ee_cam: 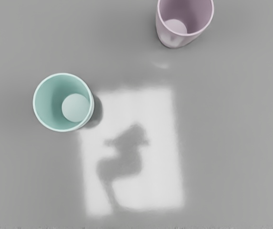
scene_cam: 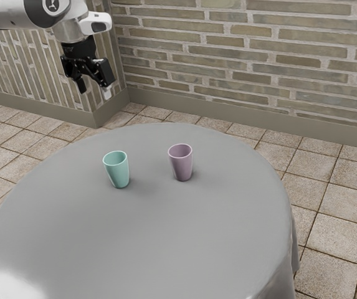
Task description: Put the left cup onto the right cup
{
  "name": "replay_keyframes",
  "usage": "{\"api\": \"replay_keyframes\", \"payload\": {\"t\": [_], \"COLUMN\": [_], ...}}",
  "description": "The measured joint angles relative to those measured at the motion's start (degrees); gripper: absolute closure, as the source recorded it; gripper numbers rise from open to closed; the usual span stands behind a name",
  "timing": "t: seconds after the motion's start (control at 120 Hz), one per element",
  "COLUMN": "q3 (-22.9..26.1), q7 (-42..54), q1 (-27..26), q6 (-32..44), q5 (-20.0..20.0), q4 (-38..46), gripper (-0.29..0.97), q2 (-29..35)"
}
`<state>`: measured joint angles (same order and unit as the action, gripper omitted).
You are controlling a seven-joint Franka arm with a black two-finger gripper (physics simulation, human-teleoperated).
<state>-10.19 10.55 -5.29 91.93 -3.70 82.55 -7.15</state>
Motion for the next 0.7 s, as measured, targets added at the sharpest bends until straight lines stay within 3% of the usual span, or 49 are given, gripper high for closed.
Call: {"api": "replay_keyframes", "payload": {"t": [0.408,0.7], "q3": [0.0,-0.16], "q7": [-0.09,-0.11], "q1": [0.0,0.07], "q6": [-0.16,0.07], "q5": [-0.43,-0.47], "q4": [0.02,-2.41], "gripper": [0.0,0.0], "q2": [-0.58,-5.56]}}
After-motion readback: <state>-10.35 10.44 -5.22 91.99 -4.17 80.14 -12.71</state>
